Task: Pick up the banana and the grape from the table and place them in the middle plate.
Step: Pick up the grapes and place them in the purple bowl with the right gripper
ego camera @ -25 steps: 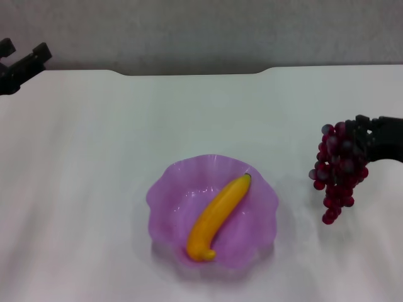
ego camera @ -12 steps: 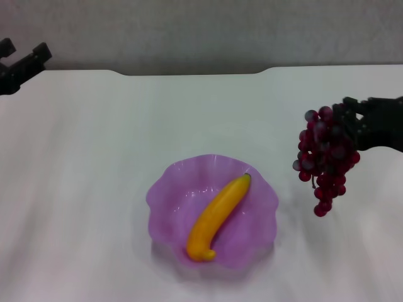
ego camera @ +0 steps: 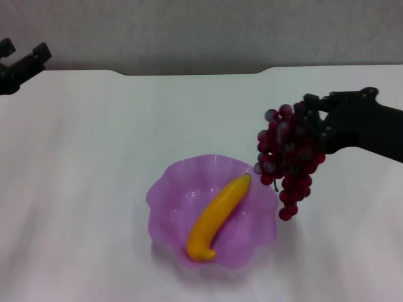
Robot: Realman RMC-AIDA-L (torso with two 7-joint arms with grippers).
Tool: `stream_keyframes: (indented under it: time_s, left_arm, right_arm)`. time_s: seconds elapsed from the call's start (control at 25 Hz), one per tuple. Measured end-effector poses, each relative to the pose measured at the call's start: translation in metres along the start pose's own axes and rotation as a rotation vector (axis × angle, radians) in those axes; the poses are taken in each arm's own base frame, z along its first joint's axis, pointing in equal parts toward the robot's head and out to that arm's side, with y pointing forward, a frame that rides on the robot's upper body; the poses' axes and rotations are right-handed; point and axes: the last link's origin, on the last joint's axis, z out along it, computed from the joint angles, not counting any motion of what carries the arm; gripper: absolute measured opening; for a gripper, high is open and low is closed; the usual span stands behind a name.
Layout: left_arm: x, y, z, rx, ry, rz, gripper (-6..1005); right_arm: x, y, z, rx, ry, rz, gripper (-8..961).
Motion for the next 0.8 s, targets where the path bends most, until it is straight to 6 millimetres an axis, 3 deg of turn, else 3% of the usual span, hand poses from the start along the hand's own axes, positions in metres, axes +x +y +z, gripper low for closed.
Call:
stream_keyframes:
  time_s: [0.4, 0.8]
  left_arm:
    - [0.0, -0.001, -0.001, 0.004, 0.0, 0.001, 877]
    - [0.0, -0.002, -0.002, 0.007, 0.0, 0.001, 877]
  right_arm:
    - [-0.014, 0.024, 0.013, -0.097, -0.007, -0.068, 156]
    - [-0.011, 0.031, 0.025, -0.138, 0.02, -0.09, 150]
